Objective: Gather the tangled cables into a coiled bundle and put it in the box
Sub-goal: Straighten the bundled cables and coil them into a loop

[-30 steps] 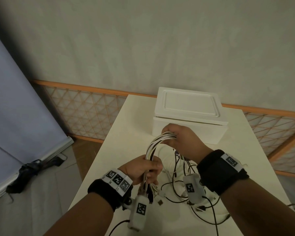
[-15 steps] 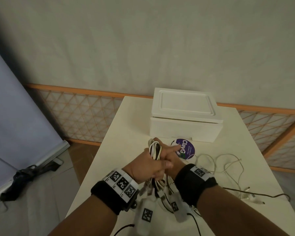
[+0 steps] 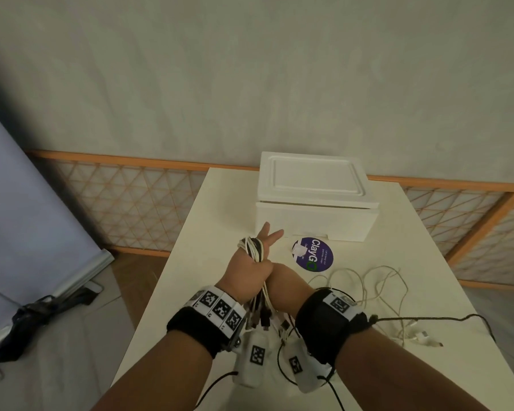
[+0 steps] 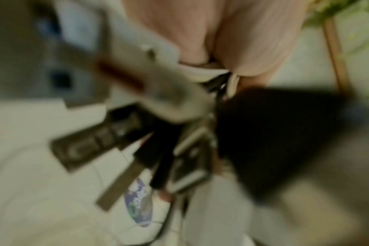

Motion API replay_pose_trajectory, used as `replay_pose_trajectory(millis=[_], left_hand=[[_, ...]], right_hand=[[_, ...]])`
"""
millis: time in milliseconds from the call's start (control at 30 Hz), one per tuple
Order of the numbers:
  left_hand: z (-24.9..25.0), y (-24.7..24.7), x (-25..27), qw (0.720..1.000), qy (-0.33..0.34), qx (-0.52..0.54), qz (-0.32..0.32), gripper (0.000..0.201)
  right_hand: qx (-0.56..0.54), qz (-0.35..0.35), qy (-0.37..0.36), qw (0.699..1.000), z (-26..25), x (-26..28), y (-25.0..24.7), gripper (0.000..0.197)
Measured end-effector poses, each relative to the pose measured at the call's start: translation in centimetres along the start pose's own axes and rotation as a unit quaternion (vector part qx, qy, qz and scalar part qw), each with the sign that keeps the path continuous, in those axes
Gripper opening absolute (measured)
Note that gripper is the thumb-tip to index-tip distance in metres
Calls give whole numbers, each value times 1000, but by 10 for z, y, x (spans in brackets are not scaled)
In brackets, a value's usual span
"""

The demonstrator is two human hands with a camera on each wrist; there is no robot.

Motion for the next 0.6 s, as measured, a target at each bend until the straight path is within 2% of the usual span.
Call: replay_pose_trajectory(millis=[67,167,233,333,367,400,500,600], left_hand=[[-4,0,1,998,-8,-53,-20,75],[-15,-8,2,996,-46,-74,11,78],[-21,-16,2,989,-68,-131,4,79],[-37,-37,5,938,-142,-316,-23,80],[-41,-40,6,916,-163,-364,-32,79],[-43,-40,8,908,-172,-380,-27,76],[-42,-32,7,940,-163,-301,5,63],[-42,-22,1,954,-184,-234,-28,64]], right_hand=[[49,-9,-14,999,0,0,3,31],[26,15,-11,999,-1,8,-2,21],[16,12,3,1000,2,14,2,21],[-3,19,28,999,17,28,11,23],[-6,29,23,999,20,33,12,23],[0,32,16,999,22,37,11,23],[46,57,-3,997,28,45,-3,26],[88,76,-40,992,35,52,-22,28]])
Point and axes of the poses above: each hand's wrist, its own x-axis away from the middle knuckle, its own y-axis out of the palm, z = x × y, the point moved 6 cm from there along -x, towards the middle knuckle, and after that the axes turned 7 degrees about -z, right-handed, at the moved point
